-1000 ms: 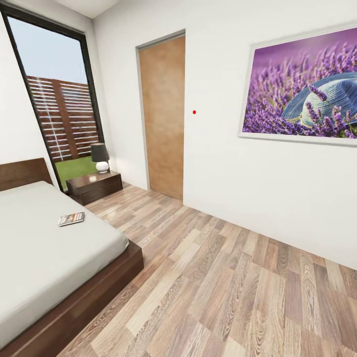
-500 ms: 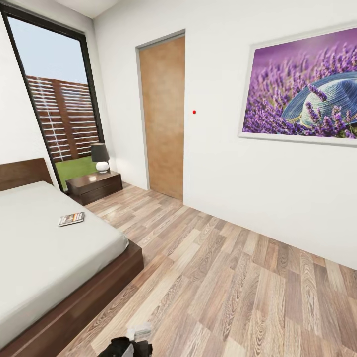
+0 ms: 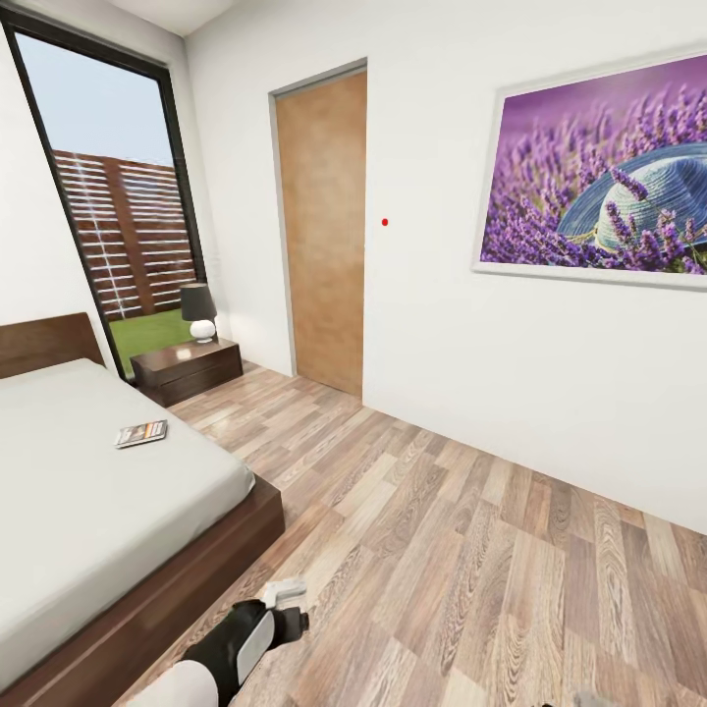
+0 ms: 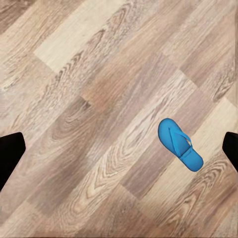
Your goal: In the bedroom, move the book from the bed onto either nightstand, and place the two sandals side by side next to the bed.
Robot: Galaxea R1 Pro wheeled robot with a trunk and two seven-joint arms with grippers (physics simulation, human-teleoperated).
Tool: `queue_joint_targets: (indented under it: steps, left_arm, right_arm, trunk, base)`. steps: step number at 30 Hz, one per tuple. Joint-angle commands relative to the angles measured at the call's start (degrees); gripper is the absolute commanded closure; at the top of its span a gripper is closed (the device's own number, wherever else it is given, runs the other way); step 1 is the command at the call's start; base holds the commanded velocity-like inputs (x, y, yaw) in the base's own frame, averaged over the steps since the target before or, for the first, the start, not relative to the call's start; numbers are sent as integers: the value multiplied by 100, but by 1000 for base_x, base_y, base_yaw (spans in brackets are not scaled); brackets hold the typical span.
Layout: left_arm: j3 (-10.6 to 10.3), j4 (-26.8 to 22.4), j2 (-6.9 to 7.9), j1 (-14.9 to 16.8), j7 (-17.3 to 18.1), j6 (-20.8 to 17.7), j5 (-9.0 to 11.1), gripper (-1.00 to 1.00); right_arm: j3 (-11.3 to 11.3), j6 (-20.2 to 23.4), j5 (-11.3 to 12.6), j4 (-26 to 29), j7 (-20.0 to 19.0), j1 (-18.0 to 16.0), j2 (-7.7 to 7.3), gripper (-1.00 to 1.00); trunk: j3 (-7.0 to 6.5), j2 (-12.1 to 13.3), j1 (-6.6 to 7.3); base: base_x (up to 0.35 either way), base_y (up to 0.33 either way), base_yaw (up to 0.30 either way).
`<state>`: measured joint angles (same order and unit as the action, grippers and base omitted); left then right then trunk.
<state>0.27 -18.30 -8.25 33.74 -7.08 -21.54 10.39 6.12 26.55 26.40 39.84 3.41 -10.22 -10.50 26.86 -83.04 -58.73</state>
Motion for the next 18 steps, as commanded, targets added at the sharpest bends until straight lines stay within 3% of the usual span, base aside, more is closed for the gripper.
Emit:
queue_joint_targets:
  steps: [1,8,14,18]
  left_arm:
    - [0,-46,4,35,-42,-35,56,-100]
    - [-21,-218,50,368,-63,-220,-18,-100]
    - [-20,-266,304,871,-7,-1182,-87,-100]
    - [-14,-279,378,996,16,-1427,-79,-100]
  right_arm:
    - [3,72,85,20,36,-69,-1,-100]
    - [10,220,165,48,41,-463,-4,-100]
    - [12,223,216,74,38,-609,26,-100]
    - [14,212,231,80,21,-632,44,-100]
  trunk:
    - [7,-4,0]
    - [7,-4,0]
    - [7,-4,0]
    - [7,-4,0]
  base:
    - [0,0,0]
    - [0,0,0]
    - [0,0,0]
    - [0,0,0]
